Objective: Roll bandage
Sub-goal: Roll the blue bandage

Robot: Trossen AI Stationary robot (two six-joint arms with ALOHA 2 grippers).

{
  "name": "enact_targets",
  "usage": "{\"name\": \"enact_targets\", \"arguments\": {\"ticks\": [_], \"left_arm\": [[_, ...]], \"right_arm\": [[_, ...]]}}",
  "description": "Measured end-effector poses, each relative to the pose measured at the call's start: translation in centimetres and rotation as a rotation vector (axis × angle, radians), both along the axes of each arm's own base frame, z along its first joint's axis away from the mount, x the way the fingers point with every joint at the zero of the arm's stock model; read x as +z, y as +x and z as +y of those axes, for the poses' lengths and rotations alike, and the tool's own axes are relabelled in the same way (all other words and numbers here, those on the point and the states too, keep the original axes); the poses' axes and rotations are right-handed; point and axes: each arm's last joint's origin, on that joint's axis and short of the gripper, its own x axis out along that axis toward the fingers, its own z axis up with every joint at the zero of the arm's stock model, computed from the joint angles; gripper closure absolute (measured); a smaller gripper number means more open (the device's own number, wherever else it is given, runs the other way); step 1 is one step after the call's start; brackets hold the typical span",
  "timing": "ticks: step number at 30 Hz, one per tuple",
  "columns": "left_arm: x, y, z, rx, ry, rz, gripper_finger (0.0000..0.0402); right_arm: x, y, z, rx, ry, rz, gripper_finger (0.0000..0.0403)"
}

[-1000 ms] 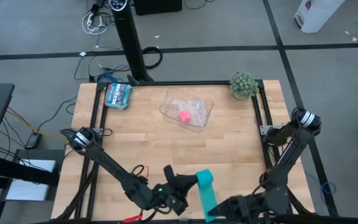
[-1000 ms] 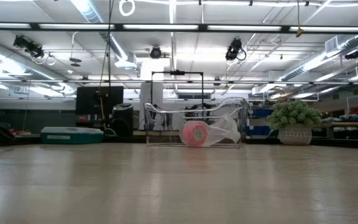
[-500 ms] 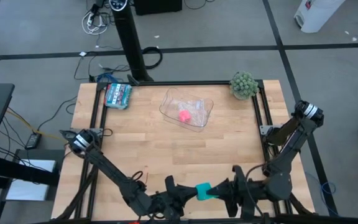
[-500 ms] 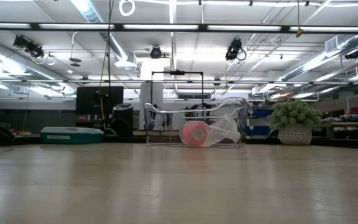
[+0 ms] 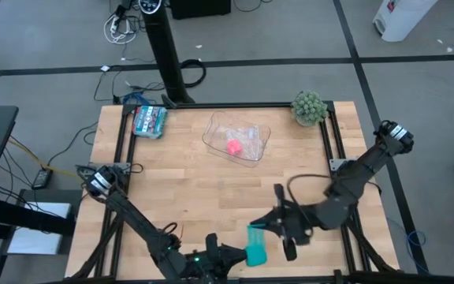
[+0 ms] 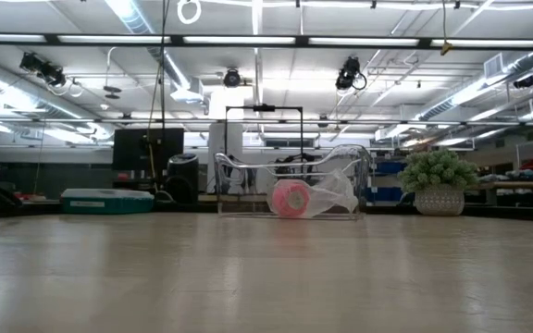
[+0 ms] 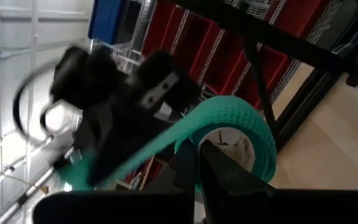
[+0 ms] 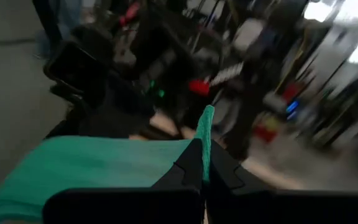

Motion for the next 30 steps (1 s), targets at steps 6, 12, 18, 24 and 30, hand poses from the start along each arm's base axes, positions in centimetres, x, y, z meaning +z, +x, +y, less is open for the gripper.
{"name": "enact_targets", "arguments": {"ticks": [6,12,18,24,30], "left_arm": [[0.2,-0.8,-0.8,-0.024,0.030,-0.017,0.0389],[1.4,-1.7,-1.3,-0.045,0.002,-0.115,0.0389],[1.6,-1.7,-1.2,-0.038,-0.008,-0.130,0.0389],[2.0,-1.8,-1.0,-0.025,-0.030,-0.159,0.0389],[2.0,-1.6,-0.8,-0.009,-0.051,-0.157,0.0389]], "right_arm": [[-1.0,1.4,-1.7,0.057,0.215,0.135,0.0403],[-2.8,2.2,-2.6,0.097,0.377,0.201,0.0403],[-3.6,2.4,-2.3,0.188,0.423,0.199,0.0397],[-3.9,2.4,-2.2,0.210,0.514,0.234,0.0350],[-4.0,2.5,-2.4,0.179,0.607,0.260,0.0294]]}}
